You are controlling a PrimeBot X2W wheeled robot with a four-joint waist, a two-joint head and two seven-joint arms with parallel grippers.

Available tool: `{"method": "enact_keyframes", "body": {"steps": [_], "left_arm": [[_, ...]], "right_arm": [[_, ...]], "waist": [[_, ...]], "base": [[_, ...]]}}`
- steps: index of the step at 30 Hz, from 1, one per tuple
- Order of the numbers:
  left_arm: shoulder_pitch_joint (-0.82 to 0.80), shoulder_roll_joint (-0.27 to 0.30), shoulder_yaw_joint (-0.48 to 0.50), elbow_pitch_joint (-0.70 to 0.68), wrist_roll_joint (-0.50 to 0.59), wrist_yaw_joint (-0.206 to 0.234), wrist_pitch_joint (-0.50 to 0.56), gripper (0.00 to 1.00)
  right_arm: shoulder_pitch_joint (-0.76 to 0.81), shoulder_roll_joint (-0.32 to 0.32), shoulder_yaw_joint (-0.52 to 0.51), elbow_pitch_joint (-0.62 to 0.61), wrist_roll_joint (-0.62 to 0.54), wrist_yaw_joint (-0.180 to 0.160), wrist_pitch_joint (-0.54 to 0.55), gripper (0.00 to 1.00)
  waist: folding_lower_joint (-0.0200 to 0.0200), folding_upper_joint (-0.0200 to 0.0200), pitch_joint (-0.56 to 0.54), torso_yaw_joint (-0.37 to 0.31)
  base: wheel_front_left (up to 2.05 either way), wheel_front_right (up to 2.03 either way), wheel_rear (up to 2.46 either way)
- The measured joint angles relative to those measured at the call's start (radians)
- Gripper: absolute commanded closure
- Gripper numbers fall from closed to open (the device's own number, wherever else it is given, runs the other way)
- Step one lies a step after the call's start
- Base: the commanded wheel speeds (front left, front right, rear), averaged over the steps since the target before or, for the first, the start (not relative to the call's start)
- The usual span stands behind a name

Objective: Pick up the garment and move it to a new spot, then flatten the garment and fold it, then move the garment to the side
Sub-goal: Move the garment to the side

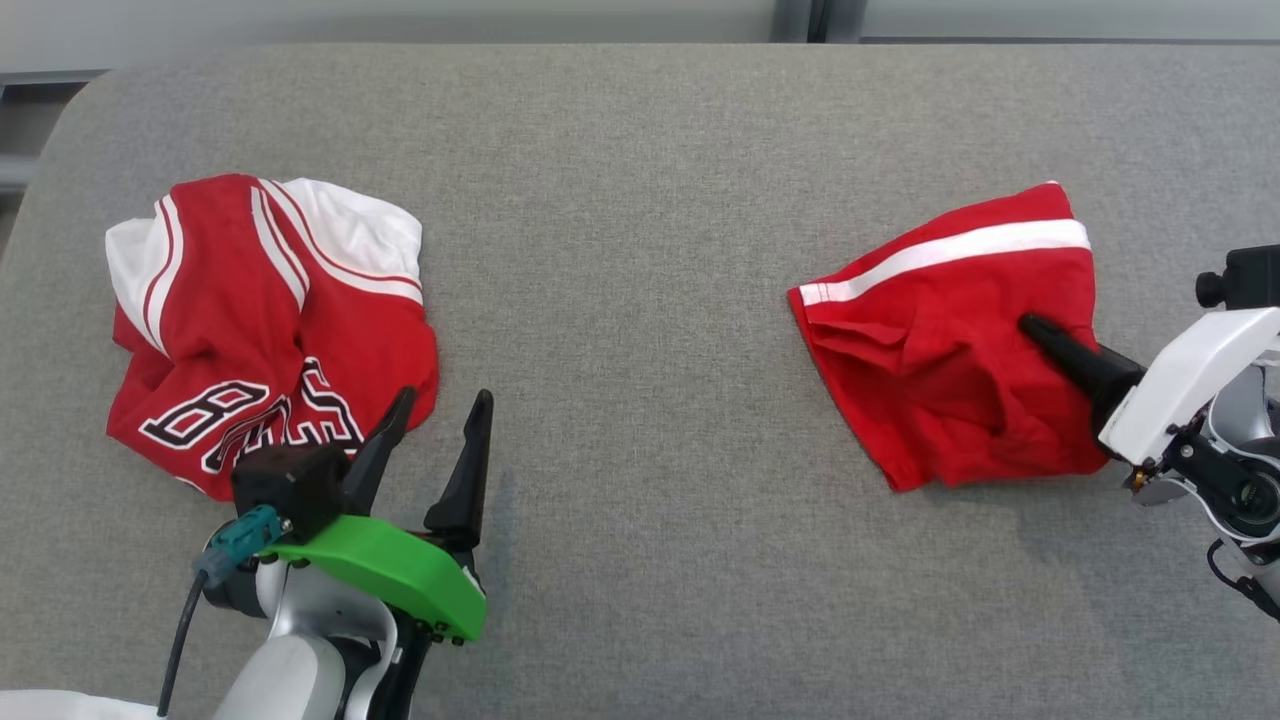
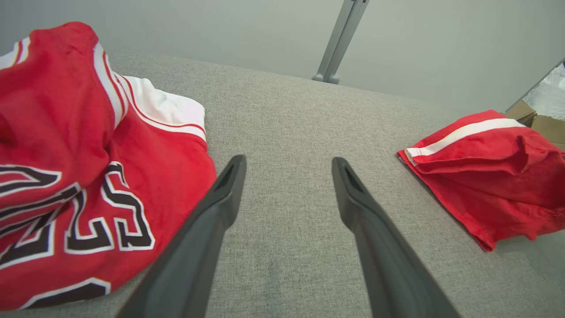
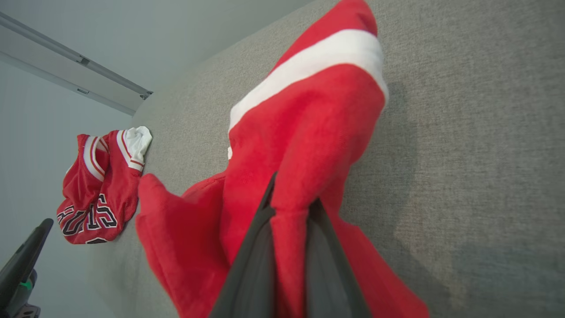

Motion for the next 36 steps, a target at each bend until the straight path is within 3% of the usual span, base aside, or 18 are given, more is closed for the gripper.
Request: {"method": "enact_keyframes", "body": {"steps": [9, 19, 23, 25, 28, 32, 33, 34, 35, 36], "left_arm": [[0.018, -0.010, -0.002, -0.002, -0.001, 0.000, -0.008, 0.00], [0.015, -0.011, -0.032, -0.034, 0.000, -0.002, 0.003, 0.00], [0.011, -0.012, -0.037, -0.041, 0.001, -0.003, 0.015, 0.00], [-0.037, -0.020, -0.045, -0.059, 0.010, -0.003, 0.021, 0.00], [-0.056, -0.030, -0.061, -0.058, 0.010, -0.012, 0.025, 0.00], [-0.072, -0.043, -0.060, -0.043, 0.009, -0.012, 0.027, 0.00], [-0.073, -0.044, -0.059, -0.038, 0.009, -0.012, 0.026, 0.00], [-0.072, -0.045, -0.055, -0.034, 0.008, -0.012, 0.026, 0.00], [-0.072, -0.044, -0.046, -0.032, 0.008, -0.012, 0.023, 0.00], [-0.072, -0.044, -0.037, -0.031, 0.008, -0.012, 0.023, 0.00]], "right_arm": [[-0.015, -0.056, 0.024, -0.016, -0.062, 0.002, 0.026, 1.00], [-0.061, -0.170, -0.015, 0.061, -0.111, -0.085, 0.052, 1.00], [-0.093, -0.253, -0.024, 0.110, -0.163, -0.120, 0.071, 1.00], [-0.142, -0.349, -0.032, 0.176, -0.229, -0.146, 0.107, 1.00], [-0.160, -0.394, -0.024, 0.215, -0.282, -0.147, 0.121, 1.00], [-0.168, -0.393, -0.020, 0.242, -0.287, -0.147, 0.128, 1.00], [-0.171, -0.389, -0.019, 0.247, -0.291, -0.148, 0.128, 0.78], [-0.176, -0.385, -0.017, 0.253, -0.298, -0.153, 0.127, 0.10], [-0.179, -0.381, -0.014, 0.256, -0.314, -0.155, 0.127, 0.00], [-0.180, -0.377, -0.012, 0.262, -0.326, -0.155, 0.127, 0.00]], "waist": [[0.0000, 0.0000, -0.024, -0.026], [0.0000, 0.0000, 0.026, -0.026], [0.0000, 0.0000, 0.061, -0.018], [0.0000, 0.0000, 0.116, 0.001], [0.0000, 0.0000, 0.148, 0.016], [0.0000, 0.0000, 0.168, 0.032], [0.0000, 0.0000, 0.171, 0.034], [0.0000, 0.0000, 0.173, 0.036], [0.0000, 0.0000, 0.173, 0.035], [0.0000, 0.0000, 0.173, 0.033]], "base": [[0.00, 0.00, 0.00], [0.00, 0.00, 0.00], [0.00, 0.00, 0.00], [0.00, 0.00, 0.00], [0.00, 0.00, 0.00], [0.00, 0.00, 0.00], [0.00, 0.00, 0.00], [0.00, 0.00, 0.00], [0.00, 0.00, 0.00], [0.00, 0.00, 0.00]]}}
